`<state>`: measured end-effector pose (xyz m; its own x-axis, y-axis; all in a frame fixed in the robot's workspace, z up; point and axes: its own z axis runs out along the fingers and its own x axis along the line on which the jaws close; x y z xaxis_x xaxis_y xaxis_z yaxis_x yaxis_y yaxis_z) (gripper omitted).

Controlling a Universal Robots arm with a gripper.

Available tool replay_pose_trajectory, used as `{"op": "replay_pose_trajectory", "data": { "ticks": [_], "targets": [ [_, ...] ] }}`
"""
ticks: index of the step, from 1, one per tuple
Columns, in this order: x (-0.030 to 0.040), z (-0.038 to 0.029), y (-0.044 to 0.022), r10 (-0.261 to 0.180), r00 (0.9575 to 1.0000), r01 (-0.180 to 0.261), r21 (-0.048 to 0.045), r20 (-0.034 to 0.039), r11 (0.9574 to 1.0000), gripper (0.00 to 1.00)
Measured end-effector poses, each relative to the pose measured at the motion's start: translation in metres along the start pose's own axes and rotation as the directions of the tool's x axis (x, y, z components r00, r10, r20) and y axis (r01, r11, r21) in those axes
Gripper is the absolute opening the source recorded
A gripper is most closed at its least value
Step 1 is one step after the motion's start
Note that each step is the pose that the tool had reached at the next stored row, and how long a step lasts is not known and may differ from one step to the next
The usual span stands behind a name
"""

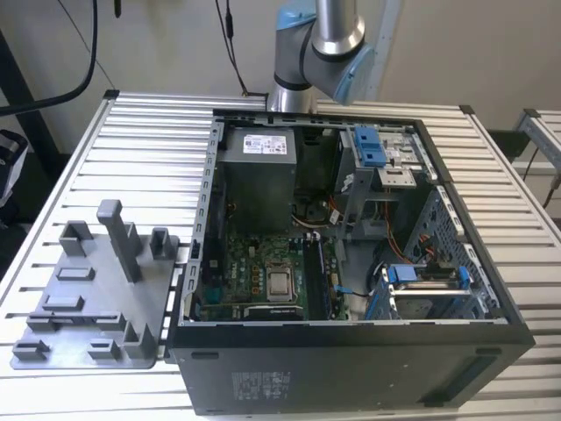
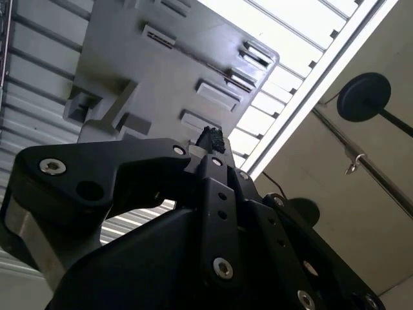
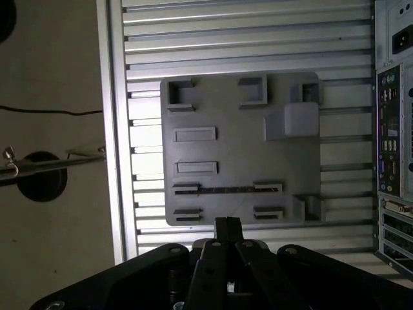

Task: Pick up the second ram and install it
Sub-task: 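Pick up the second ram and move it above second insertion slot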

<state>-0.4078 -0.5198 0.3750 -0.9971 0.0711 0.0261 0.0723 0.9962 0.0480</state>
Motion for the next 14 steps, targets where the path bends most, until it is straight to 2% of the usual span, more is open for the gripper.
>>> {"op": "replay_pose_trajectory", "data": {
  "ticks": [5, 14],
  "targets": [
    [0.0, 0.0, 0.0, -0.008, 1.0, 0.008, 0.0003, -0.0004, 1.0, 0.11],
    [0.0, 0.0, 0.0, -0.072, 0.9974, 0.072, 0.0018, -0.0035, 0.9974, 0.11]
  ]
}}
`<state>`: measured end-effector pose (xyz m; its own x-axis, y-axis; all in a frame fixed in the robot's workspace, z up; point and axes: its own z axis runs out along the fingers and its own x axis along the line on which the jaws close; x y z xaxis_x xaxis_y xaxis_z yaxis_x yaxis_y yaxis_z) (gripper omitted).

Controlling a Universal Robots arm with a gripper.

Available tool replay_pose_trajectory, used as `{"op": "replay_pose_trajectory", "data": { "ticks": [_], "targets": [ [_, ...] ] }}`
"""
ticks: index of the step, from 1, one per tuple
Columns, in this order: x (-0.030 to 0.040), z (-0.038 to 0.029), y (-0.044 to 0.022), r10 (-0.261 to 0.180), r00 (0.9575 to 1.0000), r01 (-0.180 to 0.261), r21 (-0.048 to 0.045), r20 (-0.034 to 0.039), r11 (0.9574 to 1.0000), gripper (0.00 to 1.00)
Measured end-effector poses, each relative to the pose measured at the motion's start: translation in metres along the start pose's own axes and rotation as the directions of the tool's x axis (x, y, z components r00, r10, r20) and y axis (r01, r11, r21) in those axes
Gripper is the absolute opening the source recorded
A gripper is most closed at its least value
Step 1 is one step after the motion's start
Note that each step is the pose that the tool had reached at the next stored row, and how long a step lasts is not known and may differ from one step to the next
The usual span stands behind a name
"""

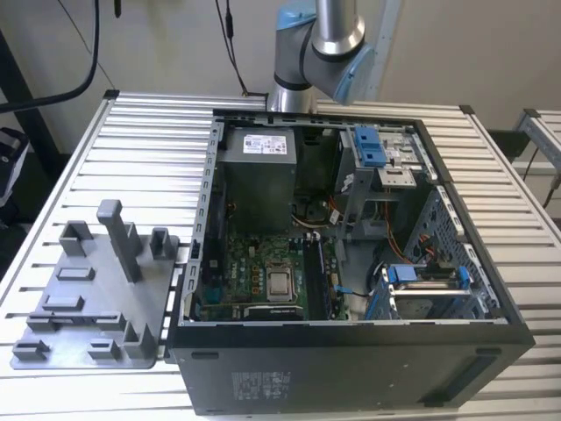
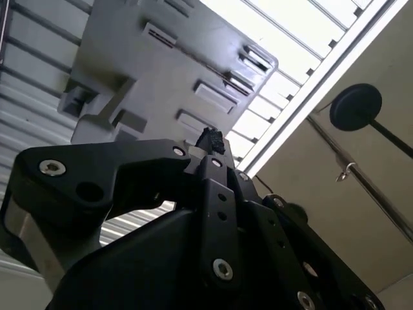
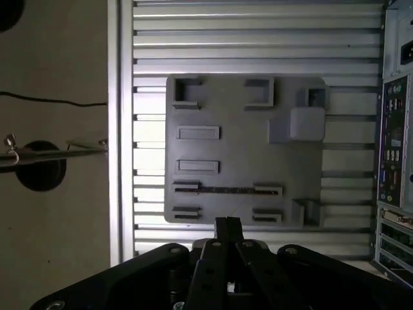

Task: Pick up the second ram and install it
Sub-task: 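Pick up the second ram and move it above second insertion slot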

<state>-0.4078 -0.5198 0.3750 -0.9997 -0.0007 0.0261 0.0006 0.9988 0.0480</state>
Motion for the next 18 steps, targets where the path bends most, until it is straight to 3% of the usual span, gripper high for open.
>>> {"op": "replay_pose_trajectory", "data": {
  "ticks": [5, 8, 13, 18],
  "targets": [
    [0.0, -0.0001, 0.0, -0.044, 0.999, 0.044, 0.0012, -0.0022, 0.999, 0.11],
    [0.0, 0.0, 0.0, -0.085, 0.9963, 0.085, 0.0021, -0.0043, 0.9963, 0.11],
    [0.0, 0.0, 0.0, -0.172, 0.9851, 0.172, 0.0038, -0.0087, 0.9851, 0.11],
    [0.0, -0.0001, 0.0007, -0.228, 0.9736, 0.228, 0.0048, -0.0118, 0.9736, 0.11]
  ]
}}
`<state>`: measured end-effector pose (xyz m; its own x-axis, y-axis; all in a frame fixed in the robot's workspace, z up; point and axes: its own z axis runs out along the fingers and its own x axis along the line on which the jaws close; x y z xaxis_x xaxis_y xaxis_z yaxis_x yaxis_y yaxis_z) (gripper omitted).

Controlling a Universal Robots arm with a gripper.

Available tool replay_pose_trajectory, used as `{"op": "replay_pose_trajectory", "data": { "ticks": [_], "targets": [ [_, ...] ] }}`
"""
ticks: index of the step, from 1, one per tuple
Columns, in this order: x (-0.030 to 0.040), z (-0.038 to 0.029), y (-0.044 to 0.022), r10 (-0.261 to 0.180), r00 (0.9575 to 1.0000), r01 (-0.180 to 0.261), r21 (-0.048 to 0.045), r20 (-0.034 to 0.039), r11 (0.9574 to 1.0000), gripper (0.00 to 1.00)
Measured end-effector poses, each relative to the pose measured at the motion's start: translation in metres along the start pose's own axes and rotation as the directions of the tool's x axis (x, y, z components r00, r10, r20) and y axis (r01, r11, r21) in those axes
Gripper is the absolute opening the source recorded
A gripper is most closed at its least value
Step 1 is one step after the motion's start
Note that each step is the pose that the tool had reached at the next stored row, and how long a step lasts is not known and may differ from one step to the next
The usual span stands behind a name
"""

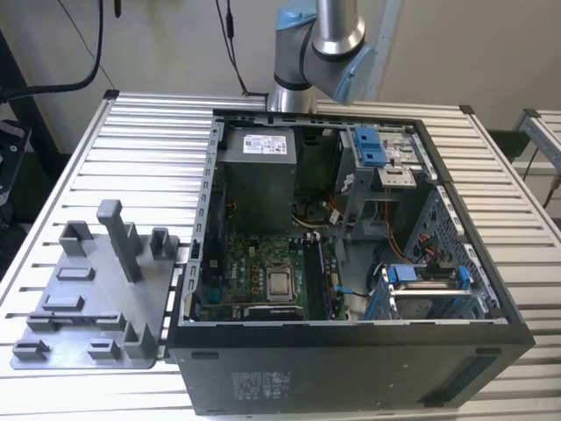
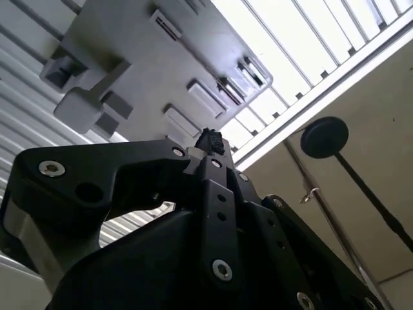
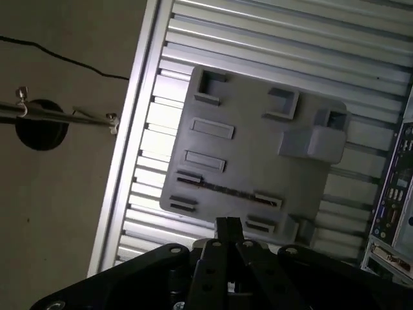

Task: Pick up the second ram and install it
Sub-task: 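Pick up the second ram and move it above second insertion slot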

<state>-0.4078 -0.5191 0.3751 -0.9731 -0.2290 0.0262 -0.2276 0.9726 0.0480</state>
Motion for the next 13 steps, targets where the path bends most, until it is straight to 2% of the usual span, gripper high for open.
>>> {"op": "replay_pose_trajectory", "data": {
  "ticks": [13],
  "targets": [
    [-0.0044, 0.0002, 0.0052, -0.06, 0.9982, 0.06, 0.0014, -0.0028, 0.9982, 0.11]
  ]
}}
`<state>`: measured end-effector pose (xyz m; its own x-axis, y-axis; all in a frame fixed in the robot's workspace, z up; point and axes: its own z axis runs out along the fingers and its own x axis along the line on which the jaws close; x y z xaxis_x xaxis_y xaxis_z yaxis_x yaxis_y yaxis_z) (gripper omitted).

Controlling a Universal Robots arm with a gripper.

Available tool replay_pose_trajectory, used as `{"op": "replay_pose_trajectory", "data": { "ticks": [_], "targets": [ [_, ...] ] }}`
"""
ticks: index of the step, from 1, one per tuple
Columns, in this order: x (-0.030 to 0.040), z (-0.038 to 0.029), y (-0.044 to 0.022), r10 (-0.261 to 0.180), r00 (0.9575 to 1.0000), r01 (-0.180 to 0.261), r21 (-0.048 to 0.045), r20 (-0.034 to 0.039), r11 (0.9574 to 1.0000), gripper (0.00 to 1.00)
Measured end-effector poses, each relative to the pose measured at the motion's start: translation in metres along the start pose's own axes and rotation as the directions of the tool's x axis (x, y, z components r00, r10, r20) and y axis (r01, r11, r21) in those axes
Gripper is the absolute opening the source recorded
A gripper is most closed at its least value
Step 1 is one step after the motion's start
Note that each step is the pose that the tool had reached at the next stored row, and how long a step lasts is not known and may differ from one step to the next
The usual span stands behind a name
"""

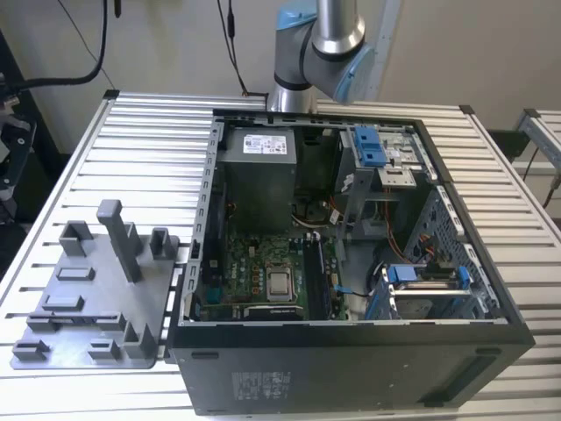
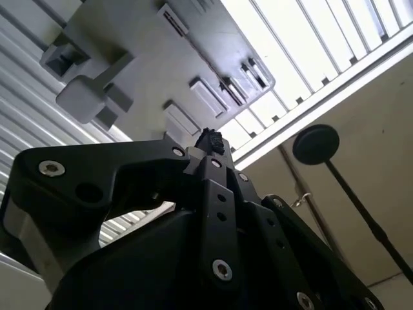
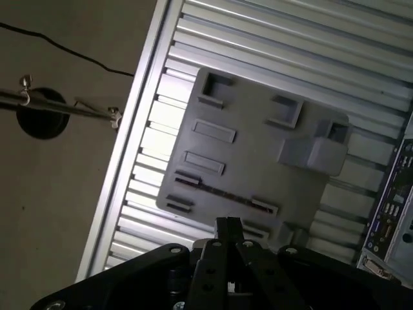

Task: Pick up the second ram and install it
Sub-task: 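Pick up the second ram and move it above second insertion slot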

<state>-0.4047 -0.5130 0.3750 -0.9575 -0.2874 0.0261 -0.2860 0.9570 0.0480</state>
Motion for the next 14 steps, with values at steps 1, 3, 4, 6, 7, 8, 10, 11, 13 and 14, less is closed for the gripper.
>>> {"op": "replay_pose_trajectory", "data": {
  "ticks": [1, 3, 4, 6, 7, 8, 10, 11, 13, 14],
  "targets": [
    [-0.0007, 0.0, 0.0004, -0.002, 1.0, 0.002, 0.0001, -0.0002, 1.0, 0.11],
    [-0.0016, 0.0, 0.0012, -0.005, 1.0, 0.005, 0.0003, -0.0003, 1.0, 0.11],
    [-0.0016, 0.0, 0.0013, -0.005, 1.0, 0.005, 0.0003, -0.0003, 1.0, 0.11],
    [-0.0017, 0.0, 0.0014, -0.006, 1.0, 0.006, 0.0003, -0.0003, 1.0, 0.11],
    [-0.0017, 0.0, 0.0014, -0.006, 1.0, 0.006, 0.0003, -0.0004, 1.0, 0.11],
    [-0.0017, 0.0, 0.0015, -0.006, 1.0, 0.006, 0.0003, -0.0004, 1.0, 0.11],
    [-0.0017, 0.0, 0.0016, -0.006, 1.0, 0.006, 0.0003, -0.0003, 1.0, 0.11],
    [-0.0017, 0.0, 0.0016, -0.007, 1.0, 0.007, 0.0004, -0.0005, 1.0, 0.11],
    [-0.0018, 0.0, 0.0016, -0.014, 0.9999, 0.014, 0.0005, -0.0008, 0.9999, 0.11],
    [-0.0018, 0.0, 0.0016, -0.019, 0.9998, 0.019, 0.0006, -0.0011, 0.9998, 0.11]
  ]
}}
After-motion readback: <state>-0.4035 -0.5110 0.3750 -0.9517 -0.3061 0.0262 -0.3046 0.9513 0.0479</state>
